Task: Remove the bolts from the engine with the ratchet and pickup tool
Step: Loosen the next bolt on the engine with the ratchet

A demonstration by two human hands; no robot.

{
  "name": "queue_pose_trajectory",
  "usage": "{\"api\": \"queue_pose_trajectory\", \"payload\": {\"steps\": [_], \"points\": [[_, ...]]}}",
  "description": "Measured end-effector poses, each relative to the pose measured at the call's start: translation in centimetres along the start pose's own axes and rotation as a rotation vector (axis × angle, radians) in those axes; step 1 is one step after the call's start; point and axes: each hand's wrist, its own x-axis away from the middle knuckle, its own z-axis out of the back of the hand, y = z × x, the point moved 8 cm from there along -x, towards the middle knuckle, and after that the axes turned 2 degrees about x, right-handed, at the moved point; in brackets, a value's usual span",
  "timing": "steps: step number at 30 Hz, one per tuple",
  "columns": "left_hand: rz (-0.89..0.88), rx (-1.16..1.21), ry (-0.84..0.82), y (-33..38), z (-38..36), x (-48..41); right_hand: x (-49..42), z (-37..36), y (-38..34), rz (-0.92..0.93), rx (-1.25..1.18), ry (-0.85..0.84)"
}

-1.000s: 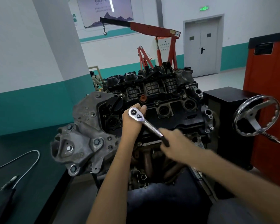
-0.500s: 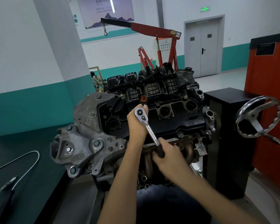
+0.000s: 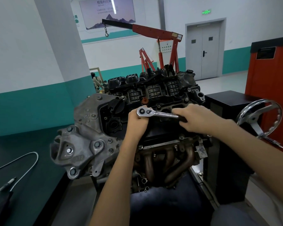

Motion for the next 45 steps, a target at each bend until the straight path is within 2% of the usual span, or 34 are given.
{"api": "queue_pose_trajectory", "payload": {"steps": [3,7,10,12,14,17,20,22,23,25,28,32,34,36,40,42,45], "points": [[0.009,0.091,0.1,-0.3,0.4,0.7,1.5,-1.9,-1.7,-0.098,-0.137,0.047],[0.044,0.127,0.18,-0.3,0.2,0.6,5.0,-6.5,-6.7,-0.322,-0.654,0.105],[-0.019,0.021,0.151,0.5,0.1,0.7,4.8,-8.5,-10.9,-0.392,-0.932,0.175],[-0.029,-0.022,0.115,0.4,0.3,0.7,4.4,-8.6,-12.1,-0.377,-0.985,0.174],[0.004,-0.02,0.07,0.2,0.5,0.5,4.2,-8.1,-10.9,-0.338,-0.902,0.112],[0.028,-0.066,-0.01,0.0,0.5,0.1,3.8,-5.8,-6.6,-0.188,-0.669,-0.006],[0.006,-0.101,-0.075,0.3,0.1,0.0,1.6,-2.2,-1.9,-0.018,-0.243,-0.107],[0.0,-0.12,-0.076,0.5,-0.1,0.0,-0.3,0.1,-0.6,0.074,0.012,-0.074],[0.001,-0.091,-0.042,0.5,0.0,0.1,-0.9,0.7,-0.6,0.099,0.062,-0.039],[0.037,0.015,0.06,0.2,0.5,0.3,-0.6,0.2,-1.1,0.055,0.024,-0.009],[0.072,0.081,0.159,-0.4,0.7,0.7,2.7,-3.5,-3.1,-0.136,-0.252,0.026],[0.014,0.082,0.157,0.0,0.2,1.0,4.9,-7.8,-8.7,-0.301,-0.806,0.086],[0.018,0.085,0.121,0.0,0.1,0.9,4.7,-8.5,-10.7,-0.323,-0.93,0.099],[0.014,0.045,0.064,-0.1,0.2,0.6,4.4,-8.2,-10.2,-0.288,-0.873,0.079],[0.019,-0.032,0.0,-0.4,0.1,0.2,3.4,-5.7,-4.6,-0.146,-0.586,-0.051],[0.014,-0.035,0.0,-0.2,-0.1,0.2,1.8,-3.5,-1.6,-0.046,-0.345,-0.104],[0.014,-0.046,0.003,-0.1,0.1,0.2,-0.9,0.1,0.4,0.083,0.032,-0.056]]}}
